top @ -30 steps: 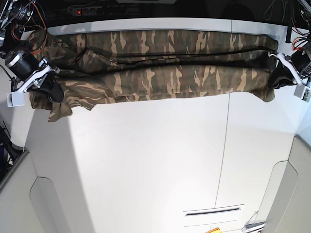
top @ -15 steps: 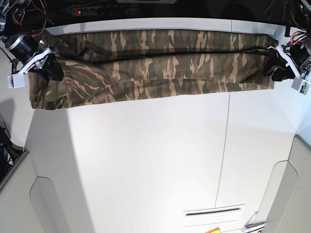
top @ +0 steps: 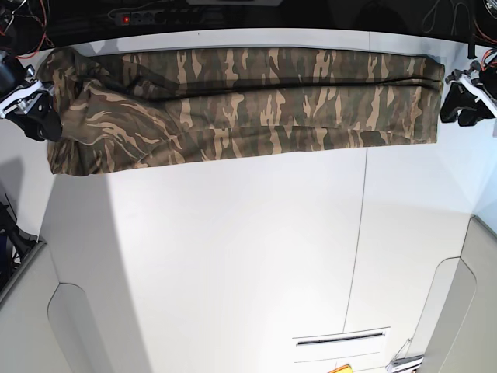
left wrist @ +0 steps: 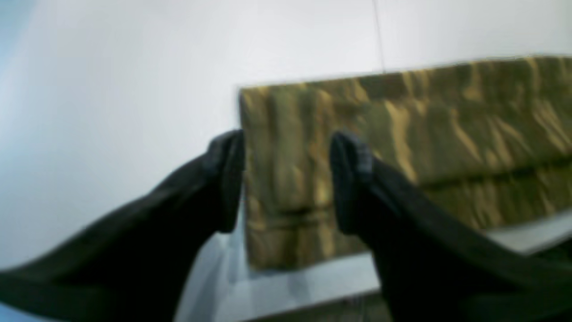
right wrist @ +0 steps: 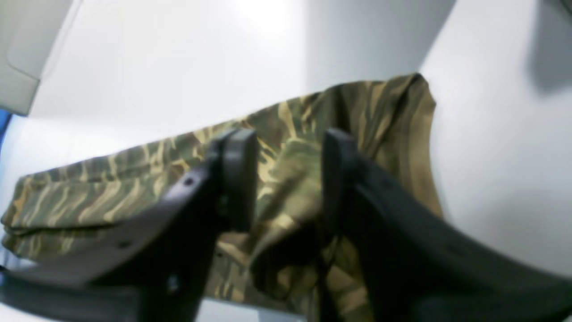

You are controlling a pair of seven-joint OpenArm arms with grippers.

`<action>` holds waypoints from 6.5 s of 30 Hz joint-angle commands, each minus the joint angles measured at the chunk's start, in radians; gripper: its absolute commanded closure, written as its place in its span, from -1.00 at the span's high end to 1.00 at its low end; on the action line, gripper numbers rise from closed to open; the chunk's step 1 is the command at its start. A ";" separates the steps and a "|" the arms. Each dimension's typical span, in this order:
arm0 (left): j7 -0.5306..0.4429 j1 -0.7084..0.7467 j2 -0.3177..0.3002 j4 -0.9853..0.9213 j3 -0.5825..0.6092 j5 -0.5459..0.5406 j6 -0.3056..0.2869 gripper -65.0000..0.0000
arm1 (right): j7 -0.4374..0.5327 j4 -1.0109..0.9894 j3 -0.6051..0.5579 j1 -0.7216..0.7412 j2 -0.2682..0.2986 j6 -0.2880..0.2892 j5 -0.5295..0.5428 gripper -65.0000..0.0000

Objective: Fold the T-shirt properly
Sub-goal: 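Release the hem and open both grippers, then grasp both ends of the folded strip with both grippers, then fold the strip end held by the left gripper toward the right gripper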

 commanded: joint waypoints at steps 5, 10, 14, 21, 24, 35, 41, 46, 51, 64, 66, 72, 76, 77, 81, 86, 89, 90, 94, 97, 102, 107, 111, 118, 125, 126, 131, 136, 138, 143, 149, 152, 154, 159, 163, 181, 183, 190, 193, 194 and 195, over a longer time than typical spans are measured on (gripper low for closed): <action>-0.066 0.020 0.007 -0.032 -0.008 -0.011 -0.019 0.16 | 0.021 0.030 -0.021 0.031 0.008 0.005 0.036 -1.00; -0.164 0.019 0.009 -0.136 -0.008 -0.008 -0.066 0.16 | 0.082 -0.024 -0.136 0.040 0.008 0.005 -0.069 -1.00; -0.195 0.019 0.009 -0.204 -0.004 -0.010 -0.076 0.16 | 0.173 -0.115 -0.238 0.041 0.009 0.005 -0.193 -1.00; -0.195 0.019 0.009 -0.261 -0.002 -0.019 -0.076 0.41 | 0.234 -0.286 -0.340 0.045 0.008 0.005 -0.201 -1.00; -0.195 0.019 0.009 -0.279 0.029 -0.021 -0.076 0.44 | 0.234 -0.313 -0.352 0.057 0.008 0.005 -0.200 -1.00; -0.359 0.014 0.008 -0.281 0.161 0.180 -0.009 0.44 | 0.230 -0.313 -0.352 0.057 0.009 0.005 -0.180 -1.00; -0.359 0.009 -0.020 -0.280 0.156 0.183 -0.005 0.44 | 0.230 -0.313 -0.352 0.057 0.009 0.005 -0.179 -1.00; -0.332 -0.032 -0.043 -0.280 0.138 0.187 0.016 0.44 | 0.230 -0.313 -0.352 0.057 0.010 0.005 -0.180 -1.00; -0.224 -0.072 -0.038 -0.281 0.153 0.185 0.016 0.44 | 0.230 -0.313 -0.352 0.058 0.011 0.005 -0.169 -1.00; -0.274 -0.072 -0.038 -0.383 0.153 0.219 0.023 0.44 | 0.208 -0.313 -0.352 0.074 0.011 0.005 -0.164 -1.00; -0.272 -0.072 -0.038 -0.403 0.153 0.206 0.023 0.44 | 0.208 -0.313 -0.352 0.074 0.011 0.005 -0.164 -1.00; -0.167 -0.071 -0.038 -0.410 0.153 0.093 -0.056 0.44 | 0.207 -0.313 -0.352 0.074 0.011 0.005 -0.164 -1.00; -0.107 -0.071 -0.038 -0.410 0.153 0.005 -0.074 0.44 | 0.206 -0.313 -0.352 0.074 0.011 0.005 -0.148 -1.00; -0.097 -0.071 -0.038 -0.410 0.153 -0.015 -0.076 0.44 | 0.202 -0.313 -0.352 0.074 0.011 0.005 -0.133 -1.00; -0.022 -0.071 -0.037 -0.410 0.153 -0.099 -0.076 0.30 | 0.169 -0.313 -0.352 0.074 0.011 0.005 -0.067 -1.00; -0.004 -0.066 -0.037 -0.410 0.153 -0.208 -0.076 -0.26 | 0.151 -0.312 -0.352 0.074 0.011 0.005 -0.015 -1.00; -0.004 -0.066 -0.037 -0.410 0.153 -0.245 -0.076 -0.48 | 0.151 -0.312 -0.351 0.074 0.011 0.005 -0.006 -1.00; -0.005 -0.066 -0.037 -0.410 0.153 -0.245 -0.076 -0.66 | 0.151 -0.312 -0.351 0.074 0.011 0.005 -0.006 -1.00; -0.064 -0.066 -0.038 -0.410 0.153 -0.245 -0.076 -1.00 | 0.151 -0.307 -0.350 0.074 0.011 0.005 0.006 -1.00; -0.149 -0.068 -0.046 -0.409 0.152 -0.237 -0.076 -1.00 | 0.145 -0.275 -0.328 0.074 0.012 0.006 0.031 -1.00; -0.149 -0.069 -0.101 -0.409 0.151 -0.237 -0.076 -1.00 | 0.109 -0.146 -0.227 0.074 0.012 0.005 0.032 -1.00; -0.125 -0.086 -0.171 -0.403 0.150 -0.233 -0.076 -1.00 | 0.090 -0.063 -0.141 0.074 0.016 0.005 0.031 -1.00; -0.082 -0.079 -0.170 -0.301 0.151 -0.169 -0.076 -1.00 | 0.082 -0.062 -0.121 0.071 0.017 0.005 0.030 -1.00; -0.059 -0.029 -0.098 0.043 0.154 -0.169 -0.076 -1.00 | 0.061 -0.062 -0.122 0.071 0.016 0.005 0.027 -1.00; -0.056 0.003 -0.019 0.269 0.312 -0.145 -0.076 -1.00 | 0.061 -0.062 -0.122 0.071 0.016 0.005 0.022 -1.00; -0.070 0.002 -0.017 0.279 0.357 -0.117 -0.076 -1.00 | 0.061 -0.062 -0.122 0.071 0.016 0.005 0.017 -1.00; -0.128 -0.027 0.019 0.283 0.571 0.049 -0.076 -1.00 | 0.069 -0.062 -0.121 0.071 0.017 0.005 -0.020 -1.00; -0.195 -0.071 0.094 0.271 0.722 0.209 -0.076 -1.00 | 0.069 -0.062 -0.102 0.071 0.017 0.005 -0.036 -1.00; -0.202 -0.083 0.127 0.263 0.759 0.244 -0.058 -1.00 | 0.068 -0.062 -0.085 0.071 0.017 0.005 -0.036 -1.00; -0.210 -0.098 0.196 0.256 0.816 0.311 -0.047 -1.00 | 0.043 -0.063 -0.034 0.071 0.023 0.000 -0.036 -0.80; -0.216 -0.100 0.276 0.256 0.826 0.316 -0.044 -0.74 | 0.039 -0.077 -0.016 0.071 0.068 -0.018 -0.069 -0.03; -0.217 -0.099 0.298 0.256 0.826 0.309 -0.044 -0.35 | 0.039 -0.089 -0.016 0.068 0.081 -0.037 -0.090 0.21; -0.219 -0.099 0.311 0.256 0.828 0.291 -0.044 -0.20 | 0.040 -0.110 -0.016 0.069 0.082 -0.037 -0.089 0.21; -0.224 -0.099 0.345 0.256 0.852 0.250 -0.044 -0.16 | 0.060 -0.212 -0.016 0.069 0.081 -0.036 -0.089 0.21; -0.224 -0.099 0.347 0.256 0.895 0.250 -0.044 -0.16 | 0.081 -0.286 -0.016 0.069 0.083 -0.032 -0.089 0.21; -0.217 -0.099 0.347 0.256 0.919 0.280 -0.044 -0.16 | 0.019 -0.492 -0.135 0.071 0.083 0.013 0.105 0.21; -0.217 -0.099 0.347 0.256 0.919 0.280 -0.044 -0.16 | 0.020 -0.492 -0.165 0.072 0.083 0.013 0.106 0.21; -0.201 -0.099 0.347 0.256 0.919 0.280 -0.044 -0.16 | 0.020 -0.492 -0.238 0.072 0.080 0.013 0.107 0.21; -0.197 -0.099 0.347 0.256 0.919 0.280 -0.043 -0.16 | 0.021 -0.492 -0.261 0.074 0.080 0.020 0.100 0.21; -0.198 -0.099 0.347 0.256 0.919 0.280 -0.043 -0.16 | 0.023 -0.492 -0.267 0.074 0.080 0.020 0.097 0.20; -0.200 -0.100 0.347 0.256 0.919 0.280 -0.044 -0.16 | 0.024 -0.492 -0.274 0.074 0.080 0.020 0.098 0.16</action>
